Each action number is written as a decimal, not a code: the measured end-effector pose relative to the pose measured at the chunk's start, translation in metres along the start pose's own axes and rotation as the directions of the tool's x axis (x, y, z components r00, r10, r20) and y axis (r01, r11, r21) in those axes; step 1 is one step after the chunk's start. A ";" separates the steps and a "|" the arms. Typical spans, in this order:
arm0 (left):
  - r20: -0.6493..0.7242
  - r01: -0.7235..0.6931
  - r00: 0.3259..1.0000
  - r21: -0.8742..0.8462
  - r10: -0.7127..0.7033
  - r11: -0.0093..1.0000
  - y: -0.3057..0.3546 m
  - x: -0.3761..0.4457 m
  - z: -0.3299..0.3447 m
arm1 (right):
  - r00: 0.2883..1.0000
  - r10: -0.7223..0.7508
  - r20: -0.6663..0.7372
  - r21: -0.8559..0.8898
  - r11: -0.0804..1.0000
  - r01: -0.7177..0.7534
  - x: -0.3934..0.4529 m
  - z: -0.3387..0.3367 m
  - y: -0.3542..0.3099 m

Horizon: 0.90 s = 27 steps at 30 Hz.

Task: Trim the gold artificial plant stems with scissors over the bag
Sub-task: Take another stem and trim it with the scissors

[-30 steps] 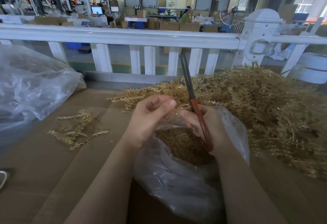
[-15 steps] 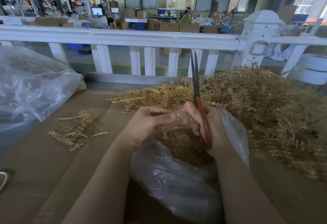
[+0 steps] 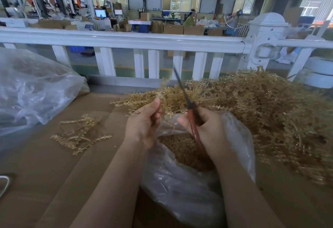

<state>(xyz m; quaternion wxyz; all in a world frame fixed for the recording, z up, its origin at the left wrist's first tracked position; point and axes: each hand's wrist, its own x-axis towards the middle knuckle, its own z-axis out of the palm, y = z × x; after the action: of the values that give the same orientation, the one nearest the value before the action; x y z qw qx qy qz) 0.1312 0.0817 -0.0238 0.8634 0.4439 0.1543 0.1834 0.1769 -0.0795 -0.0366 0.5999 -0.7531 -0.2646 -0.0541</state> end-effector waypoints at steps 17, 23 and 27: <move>0.072 0.108 0.990 0.133 -0.119 0.985 -0.006 -0.004 0.007 | 0.994 0.112 0.001 -0.124 0.986 -0.111 0.002 0.004 0.001; 0.150 0.101 0.983 0.045 -0.106 0.994 -0.004 -0.004 0.007 | 0.997 0.080 -0.019 -0.285 0.955 -0.082 0.002 0.004 0.002; 0.138 0.076 0.988 -0.084 -0.064 0.994 0.000 -0.005 0.008 | 1.000 0.009 -0.005 -0.397 0.918 -0.010 0.001 0.005 0.002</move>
<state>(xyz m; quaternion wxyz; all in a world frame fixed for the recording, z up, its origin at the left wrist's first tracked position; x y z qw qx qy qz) 0.1305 0.0736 -0.0188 0.8968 0.4105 0.1026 0.1293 0.1771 -0.0751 -0.0392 0.4356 -0.8602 -0.2436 -0.1047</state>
